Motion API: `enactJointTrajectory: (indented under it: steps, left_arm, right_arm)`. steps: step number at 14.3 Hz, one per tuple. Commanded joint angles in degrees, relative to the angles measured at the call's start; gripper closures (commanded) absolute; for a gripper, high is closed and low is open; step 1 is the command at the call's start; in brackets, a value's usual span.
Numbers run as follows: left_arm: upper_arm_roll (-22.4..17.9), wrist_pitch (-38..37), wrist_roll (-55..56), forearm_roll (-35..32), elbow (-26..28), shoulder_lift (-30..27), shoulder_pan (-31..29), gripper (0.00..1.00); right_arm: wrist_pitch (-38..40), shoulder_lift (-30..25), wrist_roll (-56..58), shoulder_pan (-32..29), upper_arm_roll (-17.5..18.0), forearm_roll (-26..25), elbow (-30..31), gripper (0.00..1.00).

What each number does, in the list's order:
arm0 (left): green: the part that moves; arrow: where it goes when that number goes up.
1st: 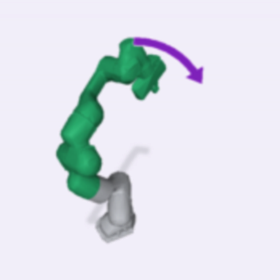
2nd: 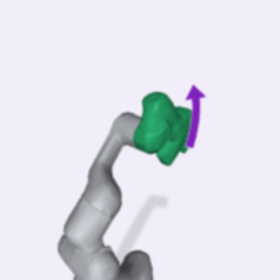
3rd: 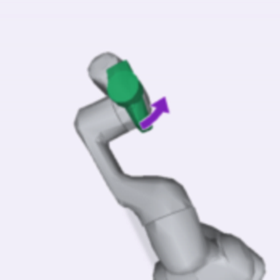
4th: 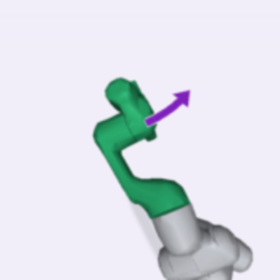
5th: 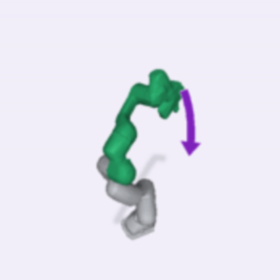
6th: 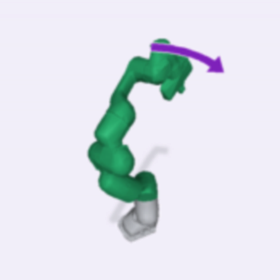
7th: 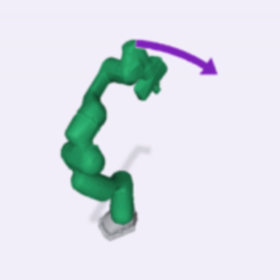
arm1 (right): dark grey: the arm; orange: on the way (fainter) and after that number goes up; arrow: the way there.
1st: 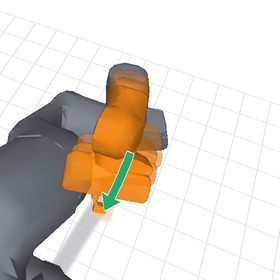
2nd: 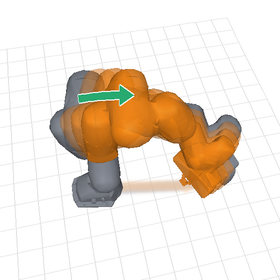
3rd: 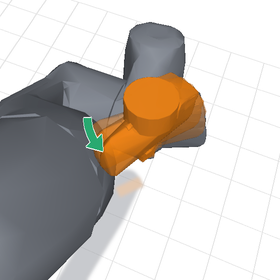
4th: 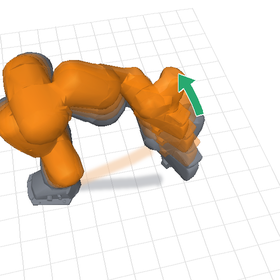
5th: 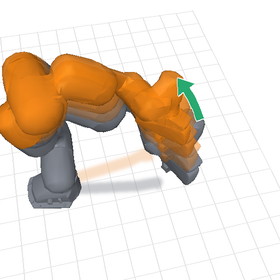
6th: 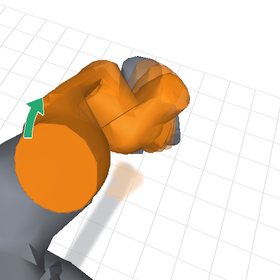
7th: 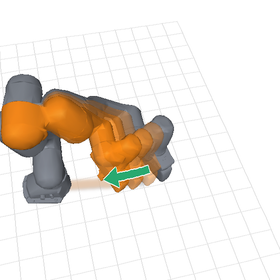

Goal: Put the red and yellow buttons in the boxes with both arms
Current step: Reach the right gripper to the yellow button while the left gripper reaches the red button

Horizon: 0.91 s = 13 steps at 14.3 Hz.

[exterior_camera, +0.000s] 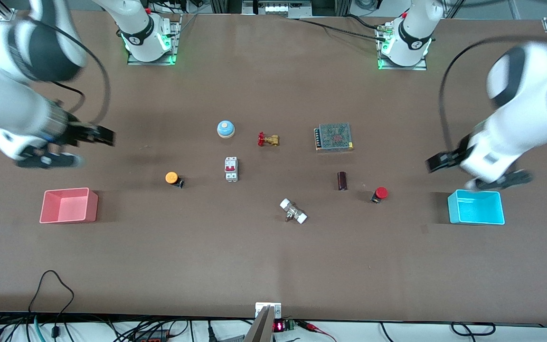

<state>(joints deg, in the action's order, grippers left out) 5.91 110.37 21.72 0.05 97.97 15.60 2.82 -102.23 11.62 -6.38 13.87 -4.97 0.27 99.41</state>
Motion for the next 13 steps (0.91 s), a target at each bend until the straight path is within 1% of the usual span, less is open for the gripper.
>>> enactJointTrajectory:
  steps: [1,3,5,7,9,11,13]
  left_arm:
    - [0.3,8.2,5.3,-0.9,6.2,0.0,1.8,0.0]
    - [0.3,17.6,6.0,-0.9,11.9,0.2,2.9,0.0]
    - [0.3,24.3,5.8,-1.0,14.3,2.8,4.6,0.0]
    - [0.2,27.6,4.0,-1.3,14.4,5.9,6.3,0.0]
    - [0.2,28.9,-1.2,-3.6,14.4,7.5,6.6,0.0]
    - [0.2,30.6,-6.5,-3.7,14.4,8.9,6.5,0.0]
    - [0.2,35.0,-10.2,-3.7,14.4,11.5,6.3,0.0]
  right_arm:
    - [-4.2,4.5,-4.5,3.8,-0.2,0.2,-0.4,0.0]
    - [-8.1,7.5,-8.1,6.8,-0.2,0.2,-0.4,0.0]
    - [-10.9,10.3,-9.7,8.0,-0.2,0.2,-0.4,0.0]
    - [-13.0,12.8,-10.4,8.4,-0.2,0.3,-0.3,0.0]
    - [-14.7,15.0,-11.7,9.1,-0.2,1.3,-0.4,0.0]
    - [-15.9,16.6,-13.5,9.2,-0.2,2.1,-0.4,0.0]
    - [-16.7,18.2,-13.6,8.7,-0.2,2.2,-0.4,0.0]
